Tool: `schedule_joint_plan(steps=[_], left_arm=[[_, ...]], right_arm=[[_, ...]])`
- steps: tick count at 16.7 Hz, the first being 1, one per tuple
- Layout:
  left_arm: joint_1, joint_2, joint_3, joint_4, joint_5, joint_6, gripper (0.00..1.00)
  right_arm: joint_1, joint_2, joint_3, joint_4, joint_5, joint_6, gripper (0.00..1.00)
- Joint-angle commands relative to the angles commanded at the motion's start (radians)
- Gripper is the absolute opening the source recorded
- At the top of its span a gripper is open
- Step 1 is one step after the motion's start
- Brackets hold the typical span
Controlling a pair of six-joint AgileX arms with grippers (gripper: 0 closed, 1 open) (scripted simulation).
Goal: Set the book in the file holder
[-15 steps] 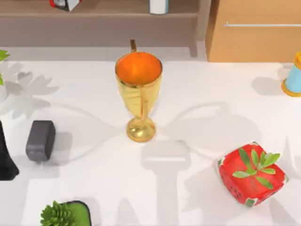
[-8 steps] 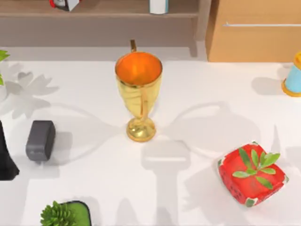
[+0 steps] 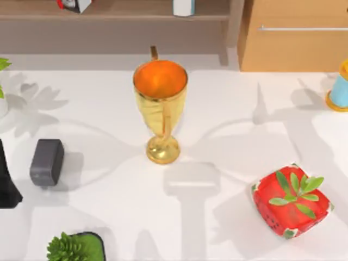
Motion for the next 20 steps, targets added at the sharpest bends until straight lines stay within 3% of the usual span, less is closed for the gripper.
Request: schedule_joint_plan(steps=[6, 10, 15, 20], left_arm=[[0.000, 0.000, 0.000, 0.000, 0.000, 0.000, 1.00], [0.000, 0.000, 0.000, 0.000, 0.000, 0.000, 1.00], [0.000, 0.000, 0.000, 0.000, 0.000, 0.000, 1.00], [0.000, 0.000, 0.000, 0.000, 0.000, 0.000, 1.00]], right_arm=[[0.182, 0.749, 0.464, 0.150, 0.202, 0.002, 1.00], [0.248, 1.110, 0.708, 0.162, 0.338, 0.013, 1.00], [0.259, 1.327, 0.894, 0.133, 0.459, 0.028, 1.00], [0.255, 1.346, 0.918, 0.127, 0.476, 0.030, 1.00]])
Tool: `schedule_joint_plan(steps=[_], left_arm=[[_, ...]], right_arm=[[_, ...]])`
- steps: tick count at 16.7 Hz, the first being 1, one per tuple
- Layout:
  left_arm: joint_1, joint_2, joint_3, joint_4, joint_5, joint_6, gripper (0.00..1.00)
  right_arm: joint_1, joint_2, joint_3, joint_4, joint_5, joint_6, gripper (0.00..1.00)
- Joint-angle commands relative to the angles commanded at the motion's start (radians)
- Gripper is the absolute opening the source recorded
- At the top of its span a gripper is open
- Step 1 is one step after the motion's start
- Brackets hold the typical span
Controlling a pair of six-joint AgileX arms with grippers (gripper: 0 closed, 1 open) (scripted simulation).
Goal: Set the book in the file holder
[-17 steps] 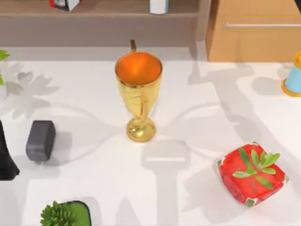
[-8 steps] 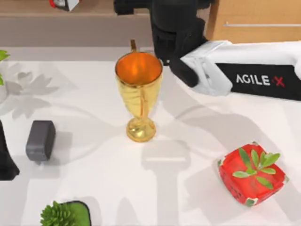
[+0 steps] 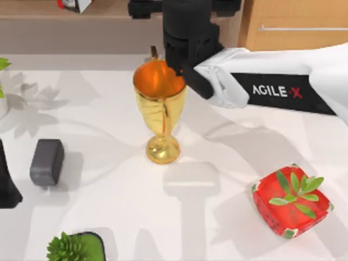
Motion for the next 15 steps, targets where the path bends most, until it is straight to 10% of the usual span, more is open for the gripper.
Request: schedule_joint_plan(steps=[12, 15], left_arm=[[0.000, 0.000, 0.000, 0.000, 0.000, 0.000, 1.00], [0.000, 0.000, 0.000, 0.000, 0.000, 0.000, 1.00]], right_arm=[[-0.025, 0.059, 0.103, -0.044, -0.025, -0.001, 1.00], [-0.025, 0.059, 0.103, -0.044, -0.025, -0.001, 0.77]])
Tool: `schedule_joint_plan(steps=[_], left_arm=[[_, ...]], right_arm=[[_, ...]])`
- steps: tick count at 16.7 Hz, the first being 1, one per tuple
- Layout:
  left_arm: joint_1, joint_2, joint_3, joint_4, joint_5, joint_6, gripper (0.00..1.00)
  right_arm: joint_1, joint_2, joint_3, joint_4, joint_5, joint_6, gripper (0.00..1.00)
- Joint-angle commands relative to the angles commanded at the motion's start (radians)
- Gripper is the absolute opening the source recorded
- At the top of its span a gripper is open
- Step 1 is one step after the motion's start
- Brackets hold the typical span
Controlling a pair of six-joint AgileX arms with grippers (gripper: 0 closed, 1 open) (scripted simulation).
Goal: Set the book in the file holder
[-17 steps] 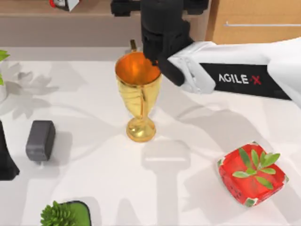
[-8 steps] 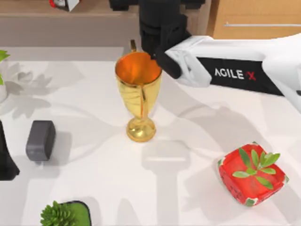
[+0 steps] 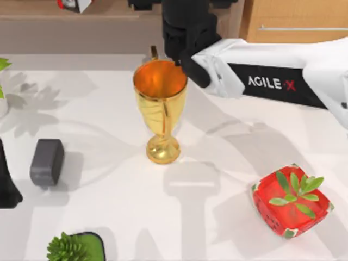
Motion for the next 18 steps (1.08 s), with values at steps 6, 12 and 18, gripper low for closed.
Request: schedule_joint_plan(steps=[6, 12, 18], left_arm=[[0.000, 0.000, 0.000, 0.000, 0.000, 0.000, 1.00], [0.000, 0.000, 0.000, 0.000, 0.000, 0.000, 1.00], [0.000, 0.000, 0.000, 0.000, 0.000, 0.000, 1.00]], right_arm=[[0.000, 0.000, 0.000, 0.000, 0.000, 0.000, 0.32], [0.000, 0.000, 0.000, 0.000, 0.000, 0.000, 0.00], [0.000, 0.000, 0.000, 0.000, 0.000, 0.000, 0.00]])
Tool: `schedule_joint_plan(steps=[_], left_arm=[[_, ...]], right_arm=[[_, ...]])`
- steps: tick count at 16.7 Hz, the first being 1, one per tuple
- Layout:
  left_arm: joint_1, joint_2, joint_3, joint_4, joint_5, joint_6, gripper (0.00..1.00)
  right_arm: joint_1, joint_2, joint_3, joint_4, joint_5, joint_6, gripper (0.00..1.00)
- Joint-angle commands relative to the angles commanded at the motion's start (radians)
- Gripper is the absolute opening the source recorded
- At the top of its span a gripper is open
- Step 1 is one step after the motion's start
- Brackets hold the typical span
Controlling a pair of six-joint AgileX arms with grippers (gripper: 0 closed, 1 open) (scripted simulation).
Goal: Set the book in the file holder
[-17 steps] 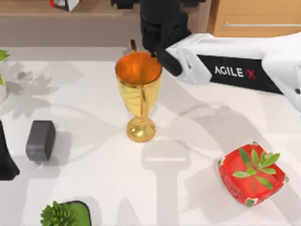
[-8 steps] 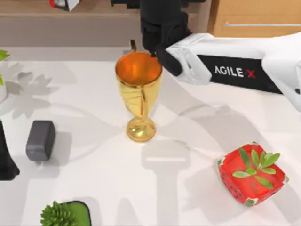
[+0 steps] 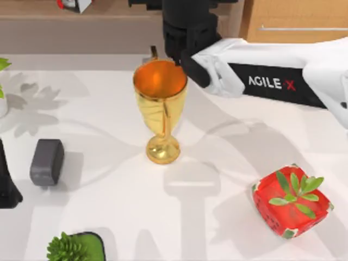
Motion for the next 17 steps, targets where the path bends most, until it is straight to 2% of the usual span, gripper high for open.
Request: schedule_joint_plan(steps=[13, 17], left_arm=[[0.000, 0.000, 0.000, 0.000, 0.000, 0.000, 1.00], [0.000, 0.000, 0.000, 0.000, 0.000, 0.000, 1.00]], right_arm=[[0.003, -0.022, 0.021, -0.047, -0.006, 0.008, 0.00], [-0.005, -0.113, -0.057, -0.072, -0.095, 0.088, 0.00]])
